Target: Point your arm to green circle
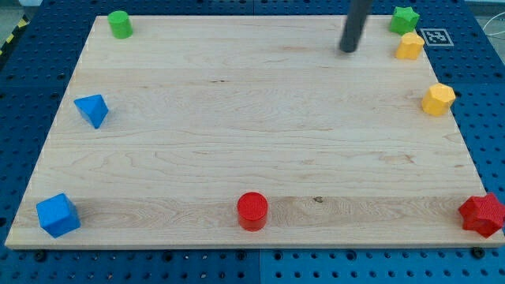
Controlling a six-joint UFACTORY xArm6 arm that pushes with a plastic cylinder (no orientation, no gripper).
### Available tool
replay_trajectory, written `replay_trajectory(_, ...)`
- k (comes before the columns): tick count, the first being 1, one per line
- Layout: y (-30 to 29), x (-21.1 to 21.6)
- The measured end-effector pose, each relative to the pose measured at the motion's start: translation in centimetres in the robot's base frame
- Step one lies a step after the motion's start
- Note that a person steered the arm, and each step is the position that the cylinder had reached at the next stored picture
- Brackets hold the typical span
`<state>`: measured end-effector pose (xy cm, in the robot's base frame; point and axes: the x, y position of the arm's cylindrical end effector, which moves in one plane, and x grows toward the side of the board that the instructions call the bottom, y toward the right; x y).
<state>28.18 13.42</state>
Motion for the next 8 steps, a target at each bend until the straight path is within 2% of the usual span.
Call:
replay_trajectory(2,-2.9,-0.2)
replay_trajectory(3,-7.5,-0.8)
replay_trajectory(5,-18.0,-7.1)
replay_trajectory(6,-24.5,-8.6)
replay_trajectory(8,-29.8,-9.0)
